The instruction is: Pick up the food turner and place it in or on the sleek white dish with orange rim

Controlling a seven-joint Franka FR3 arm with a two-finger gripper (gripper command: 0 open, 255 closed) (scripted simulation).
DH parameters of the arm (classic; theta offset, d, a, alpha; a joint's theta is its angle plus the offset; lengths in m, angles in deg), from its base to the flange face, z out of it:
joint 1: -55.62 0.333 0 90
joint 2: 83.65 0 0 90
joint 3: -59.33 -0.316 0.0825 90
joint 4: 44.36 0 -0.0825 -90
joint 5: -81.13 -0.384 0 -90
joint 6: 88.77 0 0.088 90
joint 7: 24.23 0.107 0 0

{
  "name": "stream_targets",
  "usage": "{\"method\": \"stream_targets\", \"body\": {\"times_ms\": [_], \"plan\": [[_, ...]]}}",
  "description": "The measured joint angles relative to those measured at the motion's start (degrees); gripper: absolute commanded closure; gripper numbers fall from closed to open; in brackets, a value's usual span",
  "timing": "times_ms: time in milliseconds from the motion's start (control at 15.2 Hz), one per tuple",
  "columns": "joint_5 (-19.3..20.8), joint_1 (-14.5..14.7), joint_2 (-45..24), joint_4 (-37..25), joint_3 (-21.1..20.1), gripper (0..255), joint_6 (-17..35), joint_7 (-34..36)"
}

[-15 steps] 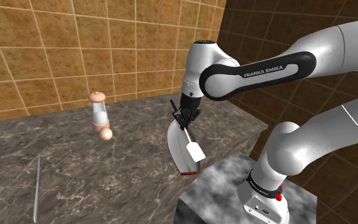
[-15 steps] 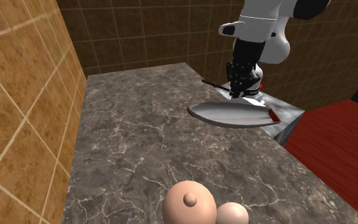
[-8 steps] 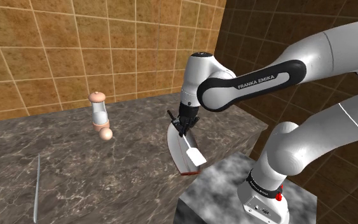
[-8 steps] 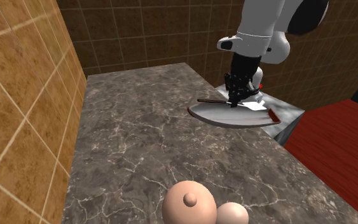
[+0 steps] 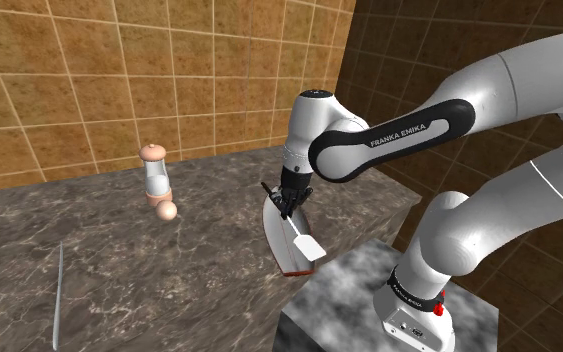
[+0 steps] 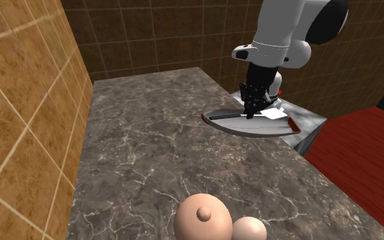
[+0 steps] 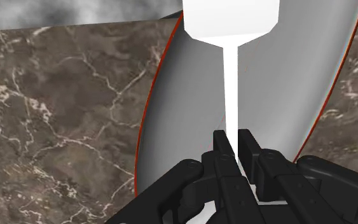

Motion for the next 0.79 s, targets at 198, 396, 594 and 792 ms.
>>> {"method": "stream_targets", "body": {"times_ms": [198,396,594,792], "plan": [[0.0,0.0,0.0,0.0,0.0,0,0.0,0.0],[0.0,0.0,0.0,0.0,0.0,0,0.0,0.0],[0.0,0.0,0.4,-0.6,0.1,0,-1.0,0.0],[0.2,0.2,2.9,-3.8,0.8,0,-6.5,-0.1]]}}
